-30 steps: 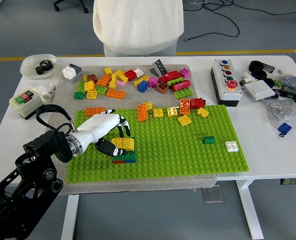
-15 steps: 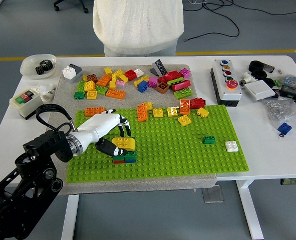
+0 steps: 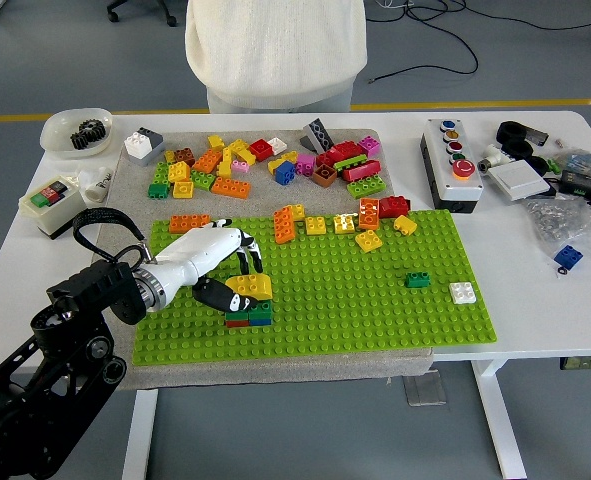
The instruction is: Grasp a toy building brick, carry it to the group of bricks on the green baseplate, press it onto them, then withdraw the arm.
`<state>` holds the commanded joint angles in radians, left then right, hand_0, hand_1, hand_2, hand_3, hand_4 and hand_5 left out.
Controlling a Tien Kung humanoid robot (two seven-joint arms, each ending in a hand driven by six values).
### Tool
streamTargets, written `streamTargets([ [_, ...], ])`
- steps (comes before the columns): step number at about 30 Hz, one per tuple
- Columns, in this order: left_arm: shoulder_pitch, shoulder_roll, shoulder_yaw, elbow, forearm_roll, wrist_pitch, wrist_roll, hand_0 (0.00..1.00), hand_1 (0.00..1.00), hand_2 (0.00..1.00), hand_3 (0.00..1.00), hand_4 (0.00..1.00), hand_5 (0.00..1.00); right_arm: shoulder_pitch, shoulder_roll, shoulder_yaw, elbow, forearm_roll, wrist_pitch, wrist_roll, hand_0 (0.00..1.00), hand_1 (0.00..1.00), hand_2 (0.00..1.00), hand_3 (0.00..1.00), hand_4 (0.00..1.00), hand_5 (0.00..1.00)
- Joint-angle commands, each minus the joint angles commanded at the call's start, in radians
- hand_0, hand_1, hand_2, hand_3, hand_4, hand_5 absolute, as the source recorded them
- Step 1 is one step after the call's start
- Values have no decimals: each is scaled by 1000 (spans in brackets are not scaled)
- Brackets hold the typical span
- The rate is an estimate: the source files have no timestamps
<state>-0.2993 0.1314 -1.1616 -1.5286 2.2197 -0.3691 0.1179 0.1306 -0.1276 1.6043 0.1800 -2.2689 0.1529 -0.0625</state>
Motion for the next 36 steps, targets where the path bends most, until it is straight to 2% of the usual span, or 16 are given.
streamTargets([
  [16, 2, 4, -1, 3, 17, -14, -12, 998, 727, 477, 510, 808, 113, -2, 1, -1, 0, 0, 0, 1, 747, 644, 716, 633, 892, 488],
  [36, -24, 28, 11, 12, 18, -19, -45, 998, 739, 485, 518, 827, 127, 0, 1, -1, 0, 0, 1, 1, 747, 643, 715, 631, 891, 488],
])
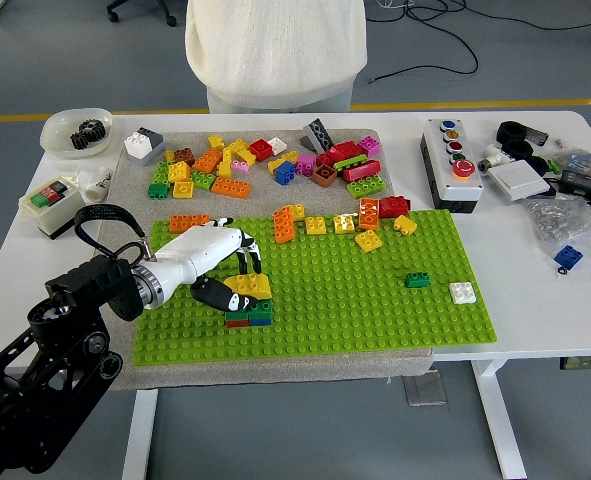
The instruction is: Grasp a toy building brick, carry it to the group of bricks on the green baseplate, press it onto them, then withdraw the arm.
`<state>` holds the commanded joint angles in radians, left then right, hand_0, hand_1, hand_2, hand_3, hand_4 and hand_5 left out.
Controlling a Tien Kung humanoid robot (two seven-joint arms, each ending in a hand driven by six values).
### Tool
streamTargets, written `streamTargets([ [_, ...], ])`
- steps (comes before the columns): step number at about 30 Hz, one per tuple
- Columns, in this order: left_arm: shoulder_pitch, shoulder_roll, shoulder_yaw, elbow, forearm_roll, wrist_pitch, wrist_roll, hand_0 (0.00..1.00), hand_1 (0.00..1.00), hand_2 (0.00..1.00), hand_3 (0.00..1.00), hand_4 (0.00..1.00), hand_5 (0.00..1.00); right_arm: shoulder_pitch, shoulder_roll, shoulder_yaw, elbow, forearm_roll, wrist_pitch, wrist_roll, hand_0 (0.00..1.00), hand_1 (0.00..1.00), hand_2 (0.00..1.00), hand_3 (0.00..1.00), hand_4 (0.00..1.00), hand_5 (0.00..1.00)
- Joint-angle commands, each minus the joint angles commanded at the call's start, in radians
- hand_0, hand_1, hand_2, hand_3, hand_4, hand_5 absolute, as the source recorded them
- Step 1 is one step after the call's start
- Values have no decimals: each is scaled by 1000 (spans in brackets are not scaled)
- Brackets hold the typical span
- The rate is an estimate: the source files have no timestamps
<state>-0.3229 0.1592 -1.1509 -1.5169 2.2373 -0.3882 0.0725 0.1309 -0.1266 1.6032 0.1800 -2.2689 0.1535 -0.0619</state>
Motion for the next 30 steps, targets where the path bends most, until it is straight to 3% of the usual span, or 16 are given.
streamTargets([
  [29, -14, 11, 5, 13, 9, -15, -30, 998, 756, 511, 543, 855, 146, 2, -1, 3, 0, 0, -2, 0, 747, 643, 715, 630, 889, 487],
  [30, -14, 12, 5, 13, 9, -15, -30, 998, 771, 540, 589, 893, 170, 2, -1, 3, 0, 0, -2, 0, 747, 643, 715, 629, 889, 486],
])
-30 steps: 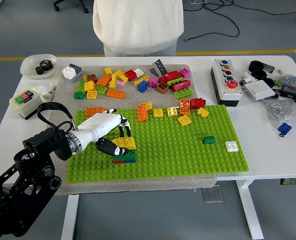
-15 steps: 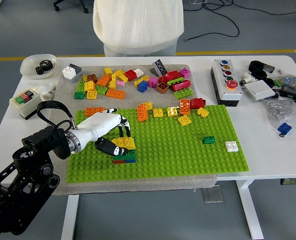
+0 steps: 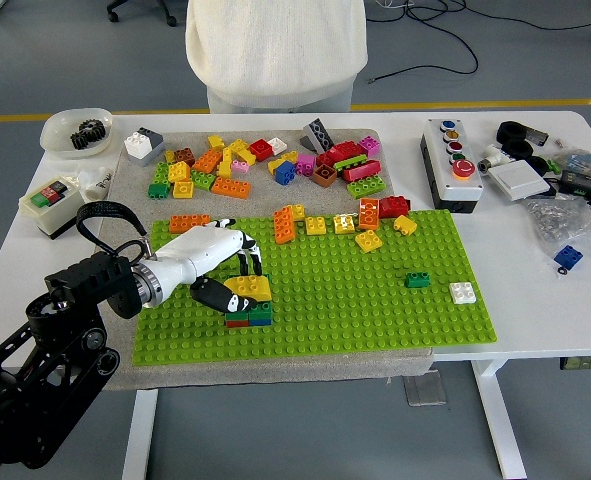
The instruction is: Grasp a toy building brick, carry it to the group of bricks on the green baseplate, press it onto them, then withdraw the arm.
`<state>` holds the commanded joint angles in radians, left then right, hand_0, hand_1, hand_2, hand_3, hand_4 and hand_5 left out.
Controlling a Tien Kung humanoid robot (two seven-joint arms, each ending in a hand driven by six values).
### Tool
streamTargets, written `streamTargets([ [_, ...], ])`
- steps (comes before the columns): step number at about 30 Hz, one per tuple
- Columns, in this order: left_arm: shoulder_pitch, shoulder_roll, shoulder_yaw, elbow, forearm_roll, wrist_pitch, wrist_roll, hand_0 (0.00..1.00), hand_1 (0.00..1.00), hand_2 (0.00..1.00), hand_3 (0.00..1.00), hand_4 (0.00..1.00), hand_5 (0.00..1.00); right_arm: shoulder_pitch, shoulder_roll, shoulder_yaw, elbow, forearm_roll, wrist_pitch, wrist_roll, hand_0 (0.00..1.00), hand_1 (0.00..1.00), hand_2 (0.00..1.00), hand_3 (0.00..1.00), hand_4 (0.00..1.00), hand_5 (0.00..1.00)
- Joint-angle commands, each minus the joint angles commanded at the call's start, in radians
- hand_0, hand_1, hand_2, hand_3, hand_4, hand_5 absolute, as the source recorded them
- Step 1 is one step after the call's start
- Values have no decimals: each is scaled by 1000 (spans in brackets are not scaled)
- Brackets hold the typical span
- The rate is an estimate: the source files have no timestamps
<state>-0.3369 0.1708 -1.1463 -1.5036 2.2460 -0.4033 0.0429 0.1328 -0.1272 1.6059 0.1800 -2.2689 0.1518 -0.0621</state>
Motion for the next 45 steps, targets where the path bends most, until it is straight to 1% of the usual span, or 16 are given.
streamTargets([
  [5, -1, 0, -1, 0, -1, 0, -1, 998, 771, 540, 589, 893, 170, 0, 0, 0, 0, 0, 0, 0, 747, 643, 715, 629, 889, 486],
  [6, -1, 0, -1, 0, -1, 0, 0, 998, 775, 557, 609, 908, 178, 0, 0, 0, 0, 0, 0, 0, 747, 643, 715, 629, 890, 486],
  [25, -1, 6, -9, -14, -4, -5, 0, 998, 777, 564, 613, 919, 191, -3, 1, -4, 0, 0, 1, 2, 747, 643, 714, 625, 889, 486],
  [35, -4, 17, -29, -56, -31, -19, 3, 998, 780, 565, 614, 921, 192, -3, 2, -4, 0, 0, 2, 1, 747, 643, 714, 624, 889, 487],
  [36, -3, 20, -33, -65, -40, -19, 3, 998, 781, 569, 608, 940, 207, -4, 2, -5, 0, 0, 2, 1, 748, 644, 714, 623, 888, 486],
  [38, -1, 28, -37, -83, -58, -17, 2, 998, 781, 569, 608, 940, 207, -4, 3, -5, 0, 0, 2, 1, 748, 644, 714, 623, 888, 486],
  [41, 1, 33, -39, -95, -68, -13, -2, 998, 781, 569, 608, 940, 207, -5, 3, -4, 0, 0, 2, 1, 748, 644, 714, 623, 888, 486],
  [42, 3, 39, -41, -102, -79, 3, -14, 998, 798, 623, 563, 982, 263, -5, 3, -4, 0, 0, 2, 1, 748, 644, 714, 623, 888, 486],
  [44, 5, 44, -43, -106, -88, 14, -23, 998, 798, 623, 563, 982, 263, -5, 3, -4, 0, 0, 2, 1, 748, 644, 714, 623, 888, 486],
  [45, 9, 50, -44, -106, -101, 37, -39, 998, 798, 623, 563, 982, 263, -4, 3, -4, 0, 0, 2, 1, 748, 644, 714, 623, 888, 486],
])
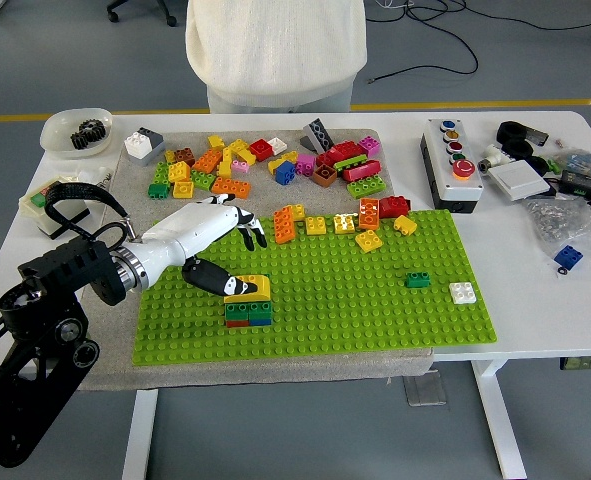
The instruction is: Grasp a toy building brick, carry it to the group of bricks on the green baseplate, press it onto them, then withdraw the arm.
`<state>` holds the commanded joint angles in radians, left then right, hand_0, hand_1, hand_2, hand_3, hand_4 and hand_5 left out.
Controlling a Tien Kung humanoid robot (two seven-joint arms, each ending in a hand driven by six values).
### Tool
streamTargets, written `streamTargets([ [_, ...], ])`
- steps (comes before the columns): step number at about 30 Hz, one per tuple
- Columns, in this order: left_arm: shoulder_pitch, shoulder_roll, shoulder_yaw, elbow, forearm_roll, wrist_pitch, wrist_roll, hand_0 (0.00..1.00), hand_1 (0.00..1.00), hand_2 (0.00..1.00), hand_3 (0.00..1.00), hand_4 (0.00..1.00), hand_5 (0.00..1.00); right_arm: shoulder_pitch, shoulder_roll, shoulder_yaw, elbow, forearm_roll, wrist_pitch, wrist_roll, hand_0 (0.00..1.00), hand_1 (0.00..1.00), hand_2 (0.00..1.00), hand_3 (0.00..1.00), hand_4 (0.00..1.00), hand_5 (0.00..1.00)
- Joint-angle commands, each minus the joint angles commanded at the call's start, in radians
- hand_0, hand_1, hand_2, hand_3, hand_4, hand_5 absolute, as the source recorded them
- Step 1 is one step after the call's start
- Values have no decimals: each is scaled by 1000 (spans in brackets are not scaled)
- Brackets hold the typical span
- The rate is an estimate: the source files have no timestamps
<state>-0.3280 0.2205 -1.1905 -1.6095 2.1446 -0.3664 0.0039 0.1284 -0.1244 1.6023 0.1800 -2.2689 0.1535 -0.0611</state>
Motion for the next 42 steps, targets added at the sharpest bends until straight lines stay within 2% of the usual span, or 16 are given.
streamTargets([
  [2, 5, 8, 2, 2, -19, 33, -21, 998, 798, 623, 563, 982, 263, 0, 0, 1, 0, 0, 0, 0, 748, 644, 714, 623, 888, 486],
  [3, 7, 11, 4, 4, -27, 49, -30, 998, 815, 719, 543, 998, 332, 0, 0, 1, 0, 0, 0, 0, 747, 642, 714, 623, 888, 485],
  [8, 11, 16, 10, 18, -30, 104, -59, 998, 815, 719, 543, 998, 332, 0, 1, 2, 0, 0, -1, -1, 747, 642, 714, 623, 888, 485],
  [9, 12, 17, 11, 20, -29, 111, -63, 998, 818, 731, 557, 998, 472, 0, 1, 2, 0, 0, -1, -1, 747, 643, 715, 623, 889, 485],
  [14, 22, 21, 16, 38, -25, 165, -95, 998, 818, 731, 557, 998, 472, 1, 0, 4, 0, 0, -3, -1, 747, 643, 715, 623, 889, 485],
  [15, 23, 21, 17, 40, -25, 170, -98, 998, 815, 727, 555, 998, 530, 1, 0, 5, 0, 0, -3, -1, 748, 643, 715, 622, 888, 486],
  [20, 30, 27, 23, 56, -24, 199, -127, 998, 815, 727, 555, 998, 530, 1, 1, 5, 0, 0, -3, -1, 748, 643, 715, 622, 888, 486],
  [21, 32, 29, 25, 63, -18, 206, -140, 998, 818, 732, 553, 998, 571, 2, 1, 5, 0, 0, -3, -1, 748, 643, 715, 622, 888, 486],
  [26, 42, 34, 43, 91, 14, 226, -196, 998, 818, 732, 553, 998, 571, 3, 1, 4, 0, 0, -4, 0, 748, 643, 715, 622, 888, 486],
  [27, 46, 35, 45, 96, 18, 229, -206, 998, 827, 741, 556, 998, 631, 3, 0, 4, 0, 0, -4, 1, 747, 644, 715, 622, 888, 485],
  [35, 44, 39, 36, 138, 31, 282, -269, 998, 833, 752, 556, 998, 645, 3, 0, 5, 0, 0, -6, 1, 748, 644, 714, 622, 887, 485],
  [42, 46, 53, 45, 175, 67, 325, -312, 998, 836, 755, 555, 998, 646, 3, 1, 1, 0, 0, -5, 1, 747, 644, 715, 622, 888, 485],
])
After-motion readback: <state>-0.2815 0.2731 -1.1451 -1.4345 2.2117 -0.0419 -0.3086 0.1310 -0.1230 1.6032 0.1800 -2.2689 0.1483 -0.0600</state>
